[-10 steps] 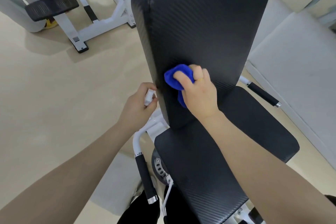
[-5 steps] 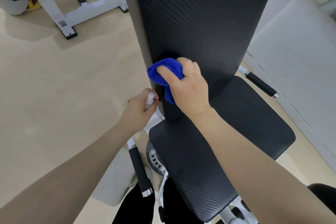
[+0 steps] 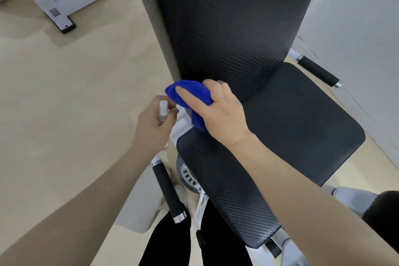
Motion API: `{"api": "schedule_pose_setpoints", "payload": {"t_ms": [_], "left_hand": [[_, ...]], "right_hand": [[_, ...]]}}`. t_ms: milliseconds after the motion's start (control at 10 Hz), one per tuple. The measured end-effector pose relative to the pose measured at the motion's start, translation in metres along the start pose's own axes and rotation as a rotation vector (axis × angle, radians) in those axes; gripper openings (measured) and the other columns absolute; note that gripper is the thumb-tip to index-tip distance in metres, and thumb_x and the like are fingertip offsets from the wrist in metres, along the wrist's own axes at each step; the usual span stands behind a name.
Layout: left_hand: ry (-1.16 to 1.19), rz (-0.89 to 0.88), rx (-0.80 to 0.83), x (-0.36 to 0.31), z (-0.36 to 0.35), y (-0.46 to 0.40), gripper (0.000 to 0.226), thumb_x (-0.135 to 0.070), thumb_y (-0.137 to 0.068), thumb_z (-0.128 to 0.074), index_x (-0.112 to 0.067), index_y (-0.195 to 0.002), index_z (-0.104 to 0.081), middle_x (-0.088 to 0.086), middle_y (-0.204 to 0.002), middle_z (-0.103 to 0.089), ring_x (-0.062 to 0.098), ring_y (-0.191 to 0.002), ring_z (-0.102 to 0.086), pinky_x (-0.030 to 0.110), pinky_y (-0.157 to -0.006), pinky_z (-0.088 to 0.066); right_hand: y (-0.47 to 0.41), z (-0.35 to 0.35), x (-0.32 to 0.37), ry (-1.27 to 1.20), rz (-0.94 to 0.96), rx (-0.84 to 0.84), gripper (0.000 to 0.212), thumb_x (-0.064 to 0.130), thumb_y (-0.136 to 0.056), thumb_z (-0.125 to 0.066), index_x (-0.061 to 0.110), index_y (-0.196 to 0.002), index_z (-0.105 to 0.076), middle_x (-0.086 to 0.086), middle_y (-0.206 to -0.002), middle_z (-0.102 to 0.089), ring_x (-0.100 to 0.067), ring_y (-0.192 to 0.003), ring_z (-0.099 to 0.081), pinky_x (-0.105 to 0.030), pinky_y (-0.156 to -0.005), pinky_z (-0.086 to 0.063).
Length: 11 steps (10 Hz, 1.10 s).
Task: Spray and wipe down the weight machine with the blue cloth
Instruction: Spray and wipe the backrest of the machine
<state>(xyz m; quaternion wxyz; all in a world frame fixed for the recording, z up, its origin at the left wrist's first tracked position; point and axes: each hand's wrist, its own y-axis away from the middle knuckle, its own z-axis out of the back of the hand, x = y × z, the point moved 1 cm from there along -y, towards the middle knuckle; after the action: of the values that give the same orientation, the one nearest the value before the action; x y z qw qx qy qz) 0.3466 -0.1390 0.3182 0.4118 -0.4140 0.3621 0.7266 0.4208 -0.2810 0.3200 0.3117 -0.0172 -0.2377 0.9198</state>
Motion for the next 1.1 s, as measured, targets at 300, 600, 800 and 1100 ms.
{"api": "schedule_pose_setpoints", "payload": {"t_ms": [300, 600, 800, 1100], "left_hand": [[-0.076, 0.104, 0.140, 0.005, -0.007, 0.002, 0.018, -0.019, -0.089, -0.056, -0.036, -0.083, -0.056, 0.001, -0.077, -0.065, 0.016, -0.062, -0.059, 0.028, -0.062, -0.046], [-0.020, 0.081, 0.029, -0.008, -0.018, -0.003, 0.011, -0.016, -0.089, -0.055, -0.026, -0.086, -0.050, -0.003, -0.079, -0.059, 0.004, -0.059, -0.057, 0.016, -0.059, -0.043], [-0.025, 0.060, -0.140, -0.024, -0.022, -0.004, 0.024, -0.022, -0.084, -0.063, -0.034, -0.081, -0.043, -0.014, -0.074, -0.058, 0.005, -0.067, -0.056, 0.019, -0.063, -0.043], [-0.028, 0.159, -0.227, -0.029, -0.039, -0.007, 0.033, -0.024, -0.083, -0.068, -0.016, -0.096, -0.038, -0.008, -0.072, -0.051, 0.018, -0.071, -0.056, 0.025, -0.066, -0.045]], "right_hand": [[0.062, -0.030, -0.009, 0.037, -0.048, 0.578, 0.089, 0.002, -0.073, -0.066, 0.038, -0.143, -0.024, -0.014, -0.120, -0.034, -0.031, -0.094, -0.042, -0.041, -0.074, -0.051], [-0.006, 0.020, -0.024, -0.129, -0.288, 0.158, 0.016, 0.052, -0.083, -0.048, 0.038, -0.091, -0.051, 0.025, -0.088, -0.047, 0.017, -0.082, -0.048, -0.004, -0.076, -0.040], [-0.021, 0.003, -0.070, -0.194, -0.402, -0.126, 0.048, 0.012, -0.084, -0.044, 0.030, -0.128, -0.045, -0.018, -0.124, -0.048, -0.034, -0.107, -0.051, -0.022, -0.084, -0.040], [0.009, -0.002, -0.096, -0.405, -0.814, -0.095, 0.056, -0.005, -0.077, -0.044, 0.009, -0.130, -0.042, -0.019, -0.118, -0.044, -0.032, -0.099, -0.049, -0.031, -0.079, -0.039]]}}
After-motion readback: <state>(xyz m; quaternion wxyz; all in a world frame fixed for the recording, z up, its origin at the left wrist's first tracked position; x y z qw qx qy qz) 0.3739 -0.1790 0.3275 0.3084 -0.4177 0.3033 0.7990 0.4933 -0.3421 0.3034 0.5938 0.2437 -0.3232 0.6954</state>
